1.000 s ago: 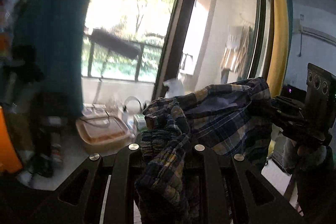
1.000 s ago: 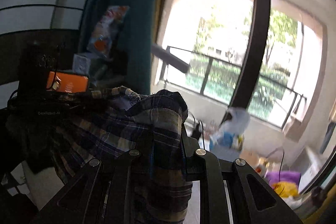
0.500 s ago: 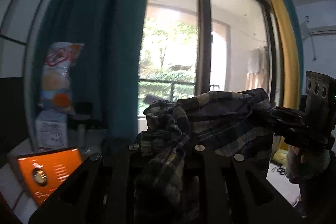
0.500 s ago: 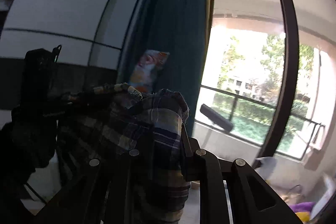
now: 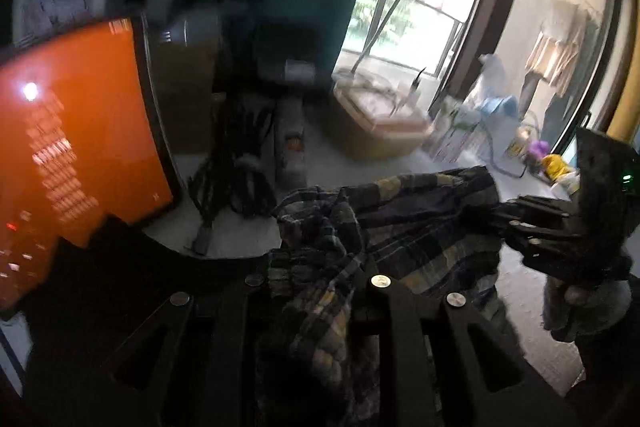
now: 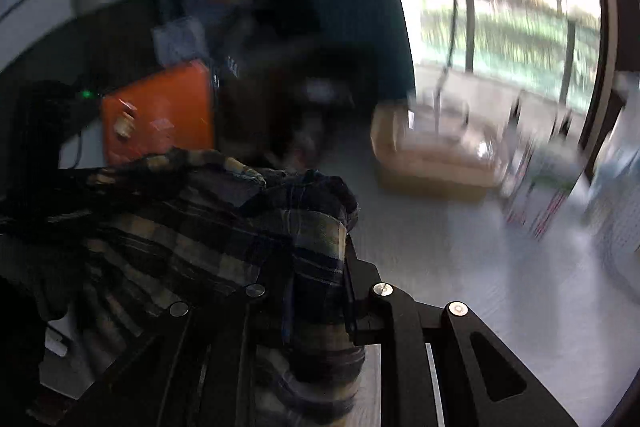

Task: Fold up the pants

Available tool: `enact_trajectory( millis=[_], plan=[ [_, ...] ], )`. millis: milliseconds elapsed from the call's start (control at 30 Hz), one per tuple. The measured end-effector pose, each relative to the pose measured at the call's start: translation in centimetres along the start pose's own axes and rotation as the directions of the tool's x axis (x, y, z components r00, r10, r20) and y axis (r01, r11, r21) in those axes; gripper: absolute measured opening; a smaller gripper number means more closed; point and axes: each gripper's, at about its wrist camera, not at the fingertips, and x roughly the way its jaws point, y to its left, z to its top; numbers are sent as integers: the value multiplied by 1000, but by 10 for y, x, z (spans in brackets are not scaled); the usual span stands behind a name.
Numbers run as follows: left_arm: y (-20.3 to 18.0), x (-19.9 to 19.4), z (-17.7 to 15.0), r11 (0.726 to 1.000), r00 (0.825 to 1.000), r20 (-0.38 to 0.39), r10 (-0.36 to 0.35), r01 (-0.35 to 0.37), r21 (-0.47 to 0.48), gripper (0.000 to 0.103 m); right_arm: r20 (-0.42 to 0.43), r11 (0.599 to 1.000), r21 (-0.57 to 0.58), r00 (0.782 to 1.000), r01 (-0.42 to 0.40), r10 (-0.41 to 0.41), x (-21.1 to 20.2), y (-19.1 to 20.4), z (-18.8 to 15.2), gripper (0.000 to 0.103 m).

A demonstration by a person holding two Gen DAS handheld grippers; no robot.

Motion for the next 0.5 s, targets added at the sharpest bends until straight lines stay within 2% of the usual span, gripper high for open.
enact_trajectory(
  millis=[67, 167, 233, 300, 367, 467, 500],
  plan=[
    [1, 11, 2, 1000, 1000, -15, 13, -13, 5, 19, -37, 999, 35, 999, -11, 12, 22, -13, -8, 19],
    [1, 17, 11, 998, 999, -12, 51, -51, 23, 26, -48, 999, 48, 999, -11, 14, 40, -19, -4, 20],
    [4, 26, 15, 994, 994, -29, 101, -100, 50, 31, -53, 998, 54, 999, -8, 11, 49, -23, 1, 24],
    [8, 27, 17, 992, 992, -43, 122, -120, 47, 36, -64, 998, 57, 998, 8, -5, 58, -28, 7, 43],
    [13, 28, 18, 993, 992, -49, 119, -118, 30, 42, -74, 997, 69, 997, 30, -25, 66, -36, 12, 53],
    [18, 19, 22, 992, 992, -18, 125, -124, 7, 54, -64, 996, 89, 998, 31, -26, 65, -50, 12, 53],
    [20, 10, 24, 994, 994, 11, 111, -111, -12, 54, -56, 994, 101, 998, 35, -29, 61, -55, 12, 53]
  ],
)
